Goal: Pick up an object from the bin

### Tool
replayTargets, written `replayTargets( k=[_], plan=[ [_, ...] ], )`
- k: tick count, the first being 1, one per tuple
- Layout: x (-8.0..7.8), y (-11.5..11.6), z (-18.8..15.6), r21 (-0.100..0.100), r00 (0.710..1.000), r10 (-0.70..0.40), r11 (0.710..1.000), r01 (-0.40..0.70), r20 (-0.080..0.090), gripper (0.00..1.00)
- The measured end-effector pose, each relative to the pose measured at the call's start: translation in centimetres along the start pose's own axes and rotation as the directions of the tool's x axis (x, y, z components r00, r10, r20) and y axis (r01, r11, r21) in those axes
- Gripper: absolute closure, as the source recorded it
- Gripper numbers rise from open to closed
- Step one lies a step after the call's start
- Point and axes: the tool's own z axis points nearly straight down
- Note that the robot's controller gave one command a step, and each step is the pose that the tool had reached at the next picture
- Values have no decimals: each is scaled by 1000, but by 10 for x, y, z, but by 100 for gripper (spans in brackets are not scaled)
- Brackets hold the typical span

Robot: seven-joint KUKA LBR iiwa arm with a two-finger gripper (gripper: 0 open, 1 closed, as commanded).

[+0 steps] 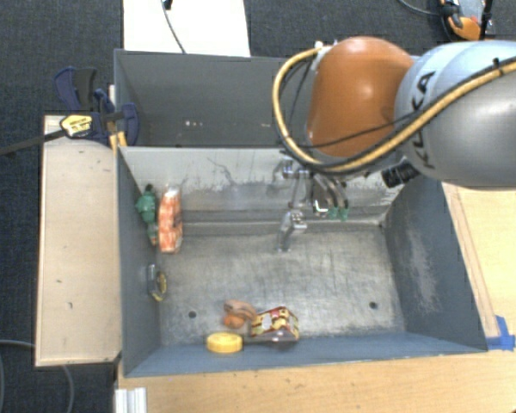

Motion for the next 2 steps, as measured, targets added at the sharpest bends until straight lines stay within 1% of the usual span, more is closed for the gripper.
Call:
replayTargets(
  k=[1, 2],
  plan=[
    [-2, -1, -5, -1, 1000, 3, 1000, -3, 8, 0],
    [26, 12, 46, 1, 991, -133, 991, 133, 10, 0]
  ],
)
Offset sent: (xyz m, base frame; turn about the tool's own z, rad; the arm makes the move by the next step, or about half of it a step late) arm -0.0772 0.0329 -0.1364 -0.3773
